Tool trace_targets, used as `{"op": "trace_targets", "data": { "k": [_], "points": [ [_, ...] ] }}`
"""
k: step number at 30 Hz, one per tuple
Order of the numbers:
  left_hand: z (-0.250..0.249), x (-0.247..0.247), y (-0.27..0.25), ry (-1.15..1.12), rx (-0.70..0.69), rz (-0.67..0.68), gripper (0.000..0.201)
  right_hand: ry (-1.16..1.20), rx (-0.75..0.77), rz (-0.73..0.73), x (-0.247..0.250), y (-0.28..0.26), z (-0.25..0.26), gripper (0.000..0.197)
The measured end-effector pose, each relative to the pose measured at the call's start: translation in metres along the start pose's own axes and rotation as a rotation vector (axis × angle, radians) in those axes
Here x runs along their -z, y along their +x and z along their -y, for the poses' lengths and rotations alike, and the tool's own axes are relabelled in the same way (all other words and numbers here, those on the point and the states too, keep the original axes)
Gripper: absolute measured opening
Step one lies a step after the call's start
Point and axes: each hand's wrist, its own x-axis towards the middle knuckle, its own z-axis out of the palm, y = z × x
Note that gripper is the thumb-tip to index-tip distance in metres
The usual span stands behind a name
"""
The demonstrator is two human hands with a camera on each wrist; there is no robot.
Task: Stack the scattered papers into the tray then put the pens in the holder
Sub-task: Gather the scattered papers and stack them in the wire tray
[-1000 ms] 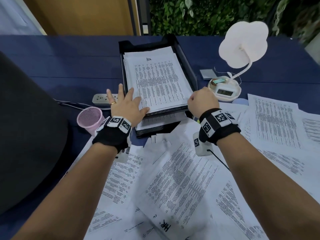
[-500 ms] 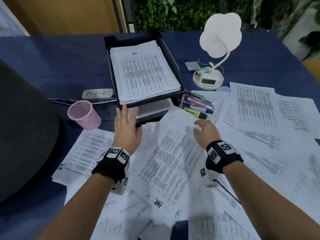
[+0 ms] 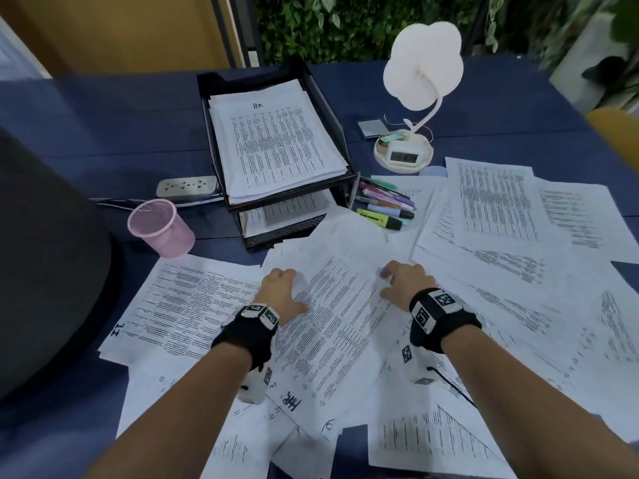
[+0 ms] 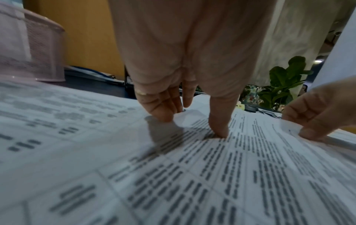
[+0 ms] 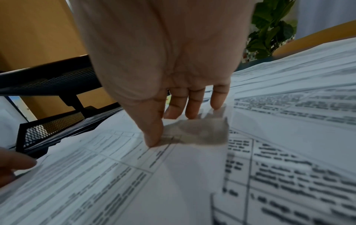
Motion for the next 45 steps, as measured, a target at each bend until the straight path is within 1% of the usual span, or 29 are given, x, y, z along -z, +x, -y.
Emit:
{"op": "trace_targets", "data": {
  "k": [2, 4, 5, 7, 10, 11, 13, 15, 16, 18, 19, 20, 21, 23, 25, 26, 27, 29, 31, 34, 37, 40, 41, 43, 44, 45],
  "points": [
    [-0.002, -0.003, 0.001, -0.067, 0.031, 0.013, 0.085, -0.031, 0.027, 0.004, 0.001, -0.003, 0.002, 0.026],
    [-0.004, -0.004, 0.000, -0.162, 0.078, -0.008, 0.077, 0.053, 0.041, -0.052, 0.003, -0.004, 0.001, 0.008],
    [-0.004, -0.004, 0.000, -0.195, 0.090, -0.030, 0.068, 0.134, 0.050, -0.088, 0.004, -0.005, 0.001, 0.008],
    [-0.003, -0.003, 0.000, -0.232, 0.089, -0.057, 0.048, 0.322, 0.048, -0.137, 0.006, -0.003, -0.002, 0.019],
    [-0.001, -0.002, -0.001, -0.393, 0.045, -0.072, 0.025, 0.559, 0.020, -0.189, 0.009, -0.001, -0.004, 0.019],
    [0.000, 0.000, -0.001, -0.470, 0.039, -0.087, 0.019, 0.605, 0.009, -0.217, 0.009, 0.000, -0.004, 0.025],
    [0.001, 0.005, -0.002, -0.571, 0.043, -0.154, 0.014, 0.643, -0.042, -0.285, 0.009, 0.002, -0.005, 0.053],
    [0.003, 0.012, -0.001, -0.675, 0.033, -0.219, 0.009, 0.696, -0.066, -0.348, 0.008, 0.002, -0.006, 0.075],
    [0.005, 0.016, -0.001, -0.743, 0.012, -0.240, 0.010, 0.751, -0.073, -0.358, 0.008, 0.003, -0.008, 0.082],
    [0.008, 0.023, 0.000, -0.890, -0.025, -0.263, 0.021, 0.903, -0.090, -0.362, 0.009, 0.001, -0.008, 0.091],
    [0.009, 0.025, 0.000, -0.962, -0.038, -0.265, 0.026, 0.973, -0.094, -0.353, 0.009, 0.001, -0.008, 0.091],
    [0.011, 0.026, 0.001, -1.026, -0.055, -0.260, 0.031, 1.015, -0.103, -0.311, 0.011, 0.000, -0.006, 0.087],
    [0.011, 0.027, 0.003, -1.070, -0.071, -0.242, 0.034, 1.025, -0.091, -0.256, 0.011, 0.000, -0.005, 0.080],
    [0.012, 0.023, 0.007, -1.082, -0.091, -0.148, 0.038, 1.032, -0.041, -0.115, 0.009, 0.001, -0.001, 0.057],
    [0.010, 0.017, 0.011, -0.992, -0.085, -0.039, 0.037, 1.099, 0.034, -0.033, 0.007, 0.000, 0.004, 0.036],
    [0.009, 0.014, 0.012, -0.936, -0.086, -0.018, 0.036, 1.127, 0.064, -0.020, 0.008, -0.002, 0.007, 0.033],
    [0.006, 0.013, 0.013, -0.895, -0.081, -0.033, 0.033, 1.152, 0.089, -0.025, 0.009, -0.004, 0.009, 0.033],
    [0.004, 0.012, 0.013, -0.909, -0.071, -0.125, 0.031, 1.234, 0.097, -0.066, 0.015, -0.007, 0.012, 0.033],
    [-0.002, 0.021, 0.007, -1.038, -0.075, -0.225, 0.030, 1.338, 0.078, -0.074, 0.022, -0.012, 0.013, 0.030],
    [-0.016, 0.042, -0.003, -1.210, -0.143, -0.361, 0.032, 1.301, 0.120, -0.087, 0.031, -0.020, 0.015, 0.024],
    [-0.032, 0.066, -0.009, -1.291, -0.246, -0.468, 0.034, 1.323, 0.218, -0.252, 0.046, -0.030, 0.025, 0.025],
    [-0.043, 0.081, -0.007, -1.313, -0.320, -0.529, 0.033, 1.367, 0.305, -0.414, 0.063, -0.039, 0.038, 0.027],
    [-0.046, 0.084, -0.006, -1.334, -0.313, -0.532, 0.041, 1.368, 0.327, -0.442, 0.066, -0.040, 0.041, 0.028],
    [-0.049, 0.086, -0.005, -1.381, -0.262, -0.513, 0.073, 1.324, 0.355, -0.466, 0.068, -0.042, 0.044, 0.031],
    [-0.048, 0.085, -0.004, -1.383, -0.238, -0.500, 0.084, 1.306, 0.359, -0.468, 0.067, -0.041, 0.045, 0.036],
    [-0.046, 0.082, -0.001, -1.372, -0.212, -0.501, 0.089, 1.299, 0.353, -0.466, 0.066, -0.040, 0.044, 0.039]
  ]
}}
